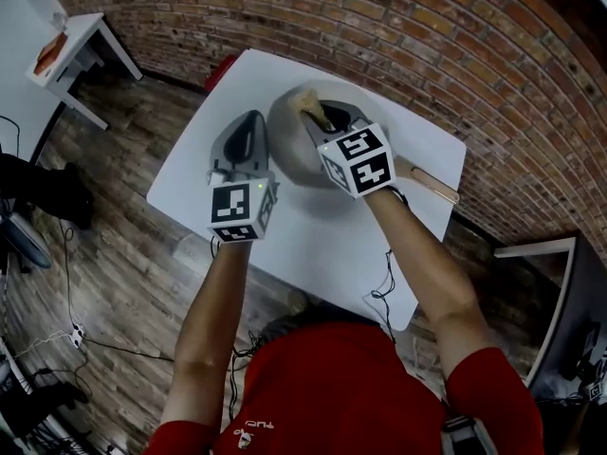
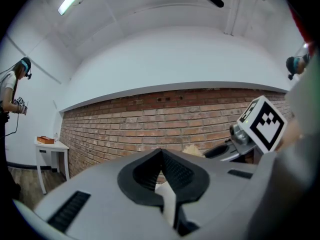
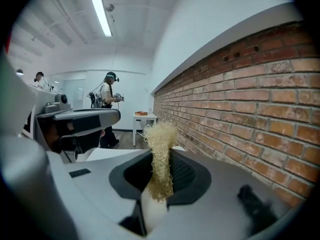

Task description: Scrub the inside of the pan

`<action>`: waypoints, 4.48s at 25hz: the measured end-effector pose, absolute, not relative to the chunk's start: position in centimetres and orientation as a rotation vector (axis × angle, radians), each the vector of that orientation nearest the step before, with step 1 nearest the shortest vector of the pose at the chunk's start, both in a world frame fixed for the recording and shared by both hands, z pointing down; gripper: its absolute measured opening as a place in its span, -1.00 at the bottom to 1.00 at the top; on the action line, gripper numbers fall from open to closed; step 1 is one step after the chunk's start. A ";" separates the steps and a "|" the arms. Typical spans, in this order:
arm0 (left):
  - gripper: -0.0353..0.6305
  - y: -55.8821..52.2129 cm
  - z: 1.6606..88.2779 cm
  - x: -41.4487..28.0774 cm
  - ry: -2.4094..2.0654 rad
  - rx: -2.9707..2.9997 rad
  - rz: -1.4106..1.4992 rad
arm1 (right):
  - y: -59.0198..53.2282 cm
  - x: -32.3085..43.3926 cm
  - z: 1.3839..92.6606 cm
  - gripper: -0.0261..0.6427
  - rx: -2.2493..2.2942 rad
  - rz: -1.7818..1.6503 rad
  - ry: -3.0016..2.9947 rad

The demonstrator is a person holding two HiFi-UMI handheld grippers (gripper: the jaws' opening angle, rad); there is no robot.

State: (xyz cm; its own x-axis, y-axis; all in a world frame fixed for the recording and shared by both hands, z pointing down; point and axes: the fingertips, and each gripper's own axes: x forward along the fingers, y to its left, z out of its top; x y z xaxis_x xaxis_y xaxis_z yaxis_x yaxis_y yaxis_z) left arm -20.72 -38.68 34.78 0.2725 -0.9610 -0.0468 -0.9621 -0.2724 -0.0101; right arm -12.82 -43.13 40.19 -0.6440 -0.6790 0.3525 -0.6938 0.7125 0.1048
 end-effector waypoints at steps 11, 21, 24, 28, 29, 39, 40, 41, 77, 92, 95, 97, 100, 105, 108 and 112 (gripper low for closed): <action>-0.85 -40.5 36.3 -22.2 1.964 -2.451 0.050 | -46.7 -16.0 49.2 -0.67 0.848 0.232 -2.402; -0.85 -40.0 37.6 -23.1 2.008 -2.429 0.011 | -49.8 -13.0 53.6 -0.66 0.860 0.199 -2.264; -0.85 -39.9 37.7 -23.0 2.003 -2.431 0.005 | -51.3 -10.6 53.8 -0.67 0.923 0.193 -2.212; -0.85 -39.9 37.7 -22.9 2.006 -2.433 0.005 | -52.3 -8.2 53.4 -0.67 0.982 0.180 -2.160; -0.85 -39.9 37.7 -22.9 2.007 -2.433 0.008 | -52.3 -7.8 53.2 -0.66 0.983 0.177 -2.148; -0.85 -39.7 37.2 -22.1 1.985 -2.445 0.032 | -45.7 -13.6 51.2 -0.67 0.719 0.104 -2.248; -0.85 -39.7 37.2 -22.0 1.983 -2.446 0.033 | -44.7 -14.6 51.3 -0.67 0.676 0.098 -2.257; -0.85 -39.6 37.1 -22.0 1.983 -2.446 0.035 | -43.9 -15.4 51.5 -0.67 0.635 0.092 -2.258; -0.85 -39.4 37.9 -21.3 1.967 -2.492 0.051 | -39.2 -12.4 55.4 -0.67 0.462 0.021 -2.052; -0.85 -39.6 38.9 -21.5 1.957 -2.513 0.014 | -45.1 -2.9 54.6 -0.67 0.780 0.083 -1.909; -0.85 -39.7 39.4 -21.2 1.957 -2.523 -0.003 | -45.2 -2.5 54.1 -0.67 0.804 0.080 -1.912; -0.85 -39.8 39.4 -21.0 1.952 -2.527 -0.006 | -45.2 -2.7 53.5 -0.67 0.822 0.075 -1.933; -0.85 -39.7 38.7 -20.4 1.933 -2.525 0.010 | -45.2 -3.4 51.4 -0.67 0.879 0.080 -2.027; -0.85 -39.1 36.7 -19.3 1.894 -2.533 0.064 | -43.9 -4.8 45.0 -0.66 1.009 0.126 -2.315; -0.85 -38.7 35.5 -18.5 1.869 -2.539 0.086 | -42.6 -5.7 41.2 -0.67 1.041 0.159 -2.503; -0.85 -38.3 34.3 -17.3 1.832 -2.558 0.106 | -41.2 -6.5 36.9 -0.67 1.073 0.159 -2.712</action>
State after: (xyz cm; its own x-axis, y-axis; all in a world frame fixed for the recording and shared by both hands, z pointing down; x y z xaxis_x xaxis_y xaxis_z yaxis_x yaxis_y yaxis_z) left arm -17.33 -38.26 34.33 0.3203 -0.9460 -0.0506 -0.9455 -0.3225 0.0444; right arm -6.54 -41.25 36.90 -0.7092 -0.6620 0.2426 -0.6858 0.7275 -0.0194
